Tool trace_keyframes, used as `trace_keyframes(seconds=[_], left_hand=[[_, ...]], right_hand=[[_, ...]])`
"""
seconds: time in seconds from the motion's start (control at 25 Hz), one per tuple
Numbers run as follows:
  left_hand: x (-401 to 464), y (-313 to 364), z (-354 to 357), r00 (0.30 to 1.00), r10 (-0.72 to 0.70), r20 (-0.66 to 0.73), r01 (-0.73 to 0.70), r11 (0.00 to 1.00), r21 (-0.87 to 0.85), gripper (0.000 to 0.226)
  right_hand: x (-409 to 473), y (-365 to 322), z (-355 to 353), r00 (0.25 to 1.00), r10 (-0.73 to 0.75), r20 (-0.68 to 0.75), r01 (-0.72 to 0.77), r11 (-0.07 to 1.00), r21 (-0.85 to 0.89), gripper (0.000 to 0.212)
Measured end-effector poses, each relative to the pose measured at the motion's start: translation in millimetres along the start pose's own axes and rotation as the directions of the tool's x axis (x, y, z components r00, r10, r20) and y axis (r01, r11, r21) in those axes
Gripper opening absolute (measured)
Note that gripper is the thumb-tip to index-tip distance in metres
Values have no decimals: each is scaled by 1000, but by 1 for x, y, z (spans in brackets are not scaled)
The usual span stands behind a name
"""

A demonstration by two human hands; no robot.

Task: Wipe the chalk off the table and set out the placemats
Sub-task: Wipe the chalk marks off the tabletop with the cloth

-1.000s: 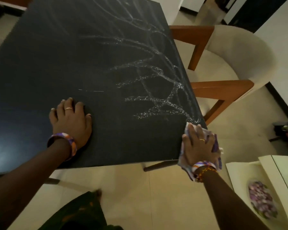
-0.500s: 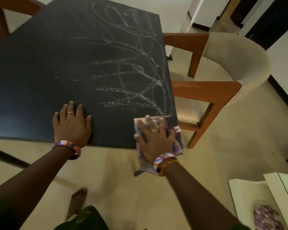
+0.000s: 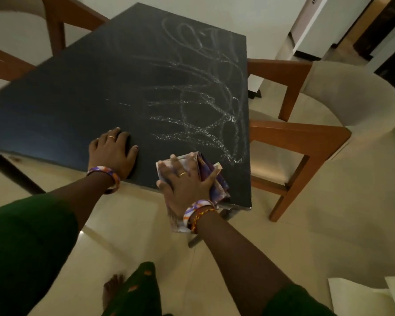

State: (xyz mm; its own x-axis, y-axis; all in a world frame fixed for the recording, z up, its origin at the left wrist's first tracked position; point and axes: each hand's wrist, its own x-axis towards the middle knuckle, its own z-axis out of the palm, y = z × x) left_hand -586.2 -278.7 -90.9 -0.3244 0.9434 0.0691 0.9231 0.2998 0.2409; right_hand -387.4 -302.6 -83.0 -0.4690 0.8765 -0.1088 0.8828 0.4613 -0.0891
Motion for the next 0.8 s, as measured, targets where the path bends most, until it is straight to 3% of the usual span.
trace_keyframes(seconds=[0.2, 0.28, 0.36, 0.48, 0.56, 0.64, 0.8], left_hand=[[-1, 0, 0, 999, 6, -32, -7, 1000, -21, 49], [-2, 1, 1, 999, 3, -35, -4, 1000, -24, 48], [-2, 2, 2, 999, -4, -38, 3, 1000, -27, 47], [-1, 1, 0, 999, 5, -41, -6, 999, -35, 45], [-1, -2, -2, 1000, 6, -18, -7, 999, -46, 45], [-1, -3, -2, 999, 15, -32, -17, 999, -47, 44], [-1, 0, 3, 997, -8, -71, 5, 999, -45, 43]], right_hand=[[-38, 110, 10, 944, 329, 9, -329, 943, 49, 57], [-53, 125, 12, 914, 405, -7, -405, 914, -24, 65], [-39, 93, 10, 939, 339, -49, -342, 934, -101, 63], [-5, 12, 1, 997, 68, -27, -68, 998, -13, 72], [4, -6, -1, 994, -107, 2, 107, 994, -4, 65], [-10, 18, 5, 986, -161, -39, 157, 983, -91, 65], [-66, 109, 19, 975, -135, -178, 91, 968, -234, 63]])
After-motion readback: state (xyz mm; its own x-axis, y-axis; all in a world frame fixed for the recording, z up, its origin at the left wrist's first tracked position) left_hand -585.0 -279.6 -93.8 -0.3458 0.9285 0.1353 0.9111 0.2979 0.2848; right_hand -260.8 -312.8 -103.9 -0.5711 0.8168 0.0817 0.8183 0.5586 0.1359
